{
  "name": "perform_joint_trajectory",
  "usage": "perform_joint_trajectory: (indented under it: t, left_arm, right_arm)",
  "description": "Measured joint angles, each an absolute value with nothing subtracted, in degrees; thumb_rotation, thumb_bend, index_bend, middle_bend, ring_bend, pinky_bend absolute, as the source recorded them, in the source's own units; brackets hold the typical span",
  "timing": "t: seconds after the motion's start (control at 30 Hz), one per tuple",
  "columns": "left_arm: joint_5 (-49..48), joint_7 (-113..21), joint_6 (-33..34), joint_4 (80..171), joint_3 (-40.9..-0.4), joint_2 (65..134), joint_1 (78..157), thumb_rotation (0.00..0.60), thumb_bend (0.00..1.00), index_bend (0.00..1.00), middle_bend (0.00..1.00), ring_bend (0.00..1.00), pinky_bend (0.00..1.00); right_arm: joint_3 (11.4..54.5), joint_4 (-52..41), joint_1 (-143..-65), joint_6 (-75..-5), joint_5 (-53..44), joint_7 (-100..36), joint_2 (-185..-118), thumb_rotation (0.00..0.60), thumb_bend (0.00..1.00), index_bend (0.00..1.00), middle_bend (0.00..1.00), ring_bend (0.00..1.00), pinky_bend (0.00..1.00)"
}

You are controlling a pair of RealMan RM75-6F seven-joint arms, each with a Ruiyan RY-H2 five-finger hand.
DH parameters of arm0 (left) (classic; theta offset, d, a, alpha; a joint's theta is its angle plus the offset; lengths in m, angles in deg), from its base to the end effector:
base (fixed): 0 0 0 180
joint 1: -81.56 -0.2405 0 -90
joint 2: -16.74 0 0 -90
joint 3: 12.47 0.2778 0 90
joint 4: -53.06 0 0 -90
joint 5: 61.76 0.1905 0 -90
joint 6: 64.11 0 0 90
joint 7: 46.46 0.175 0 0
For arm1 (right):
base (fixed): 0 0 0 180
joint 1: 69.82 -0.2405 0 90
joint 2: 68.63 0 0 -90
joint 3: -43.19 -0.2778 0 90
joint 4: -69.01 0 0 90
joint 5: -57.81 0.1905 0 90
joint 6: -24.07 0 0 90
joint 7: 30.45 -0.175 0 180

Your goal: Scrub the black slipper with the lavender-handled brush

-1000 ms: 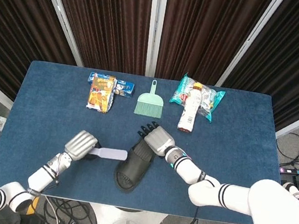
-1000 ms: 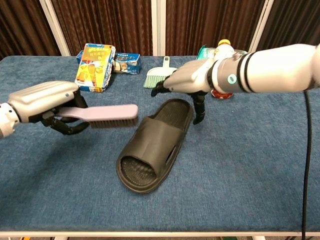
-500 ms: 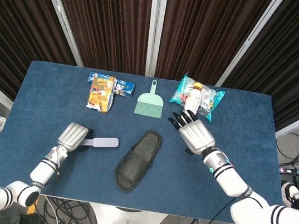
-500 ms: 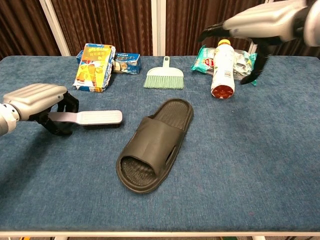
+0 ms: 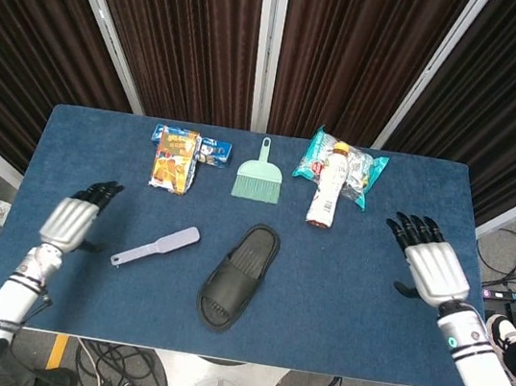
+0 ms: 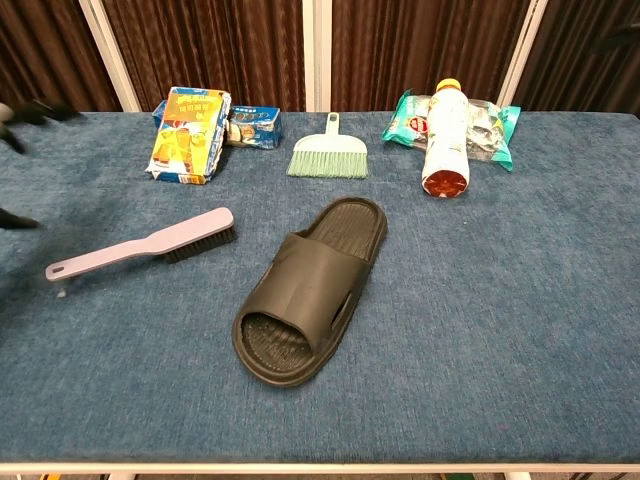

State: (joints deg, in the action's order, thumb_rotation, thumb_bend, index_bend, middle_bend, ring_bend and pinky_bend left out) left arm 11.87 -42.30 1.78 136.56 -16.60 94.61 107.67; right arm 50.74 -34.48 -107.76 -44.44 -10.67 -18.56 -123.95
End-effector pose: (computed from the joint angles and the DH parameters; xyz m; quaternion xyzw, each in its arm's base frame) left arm -0.2798 0.3278 0.0764 -0.6669 -0.4199 -0.3659 0.4949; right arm -0.2334 -0.3288 0.1683 0.7348 -0.3383 0.2941 0.5091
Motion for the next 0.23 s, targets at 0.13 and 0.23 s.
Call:
perform_joint_trajectory:
  t: [0.13, 0.23]
  left_arm:
    - [11.38, -43.29, 10.33, 137.85, -16.17, 90.70, 101.03, 0.600, 0.10, 0.14, 0.17, 0.12, 0.23]
    - [11.57, -43.33, 16.00, 138.09, -15.74, 88.89, 96.75, 0.600, 0.10, 0.14, 0.17, 0.12, 0.22]
  right_arm:
    - [51.78, -31.90, -98.94, -52.82, -12.79, -23.14, -124.31, 0.600, 0.09, 0.00, 0.00, 0.00, 0.00]
    - [52.03, -29.09, -93.50, -58.10, -14.82, -26.00, -125.81, 0.600, 0.09, 0.00, 0.00, 0.00, 0.00]
